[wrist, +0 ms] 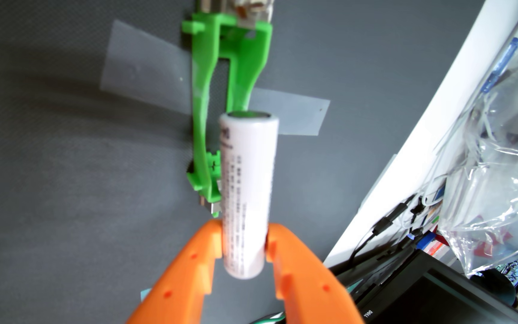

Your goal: Insert Battery

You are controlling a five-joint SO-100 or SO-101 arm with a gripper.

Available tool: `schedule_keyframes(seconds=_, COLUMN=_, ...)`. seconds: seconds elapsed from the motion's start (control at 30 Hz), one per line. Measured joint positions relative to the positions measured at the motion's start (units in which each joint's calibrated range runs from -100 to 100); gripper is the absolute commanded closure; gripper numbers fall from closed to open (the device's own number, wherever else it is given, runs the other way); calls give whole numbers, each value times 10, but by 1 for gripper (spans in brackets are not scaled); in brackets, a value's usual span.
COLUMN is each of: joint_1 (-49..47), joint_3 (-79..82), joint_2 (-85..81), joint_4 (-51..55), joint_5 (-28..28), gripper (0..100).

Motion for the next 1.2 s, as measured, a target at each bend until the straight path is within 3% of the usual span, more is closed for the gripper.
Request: schedule_keyframes(seconds=1.2, joint_1=-34, joint_3=5, joint_2=4, joint_4=-26, joint_5=-13, gripper=99)
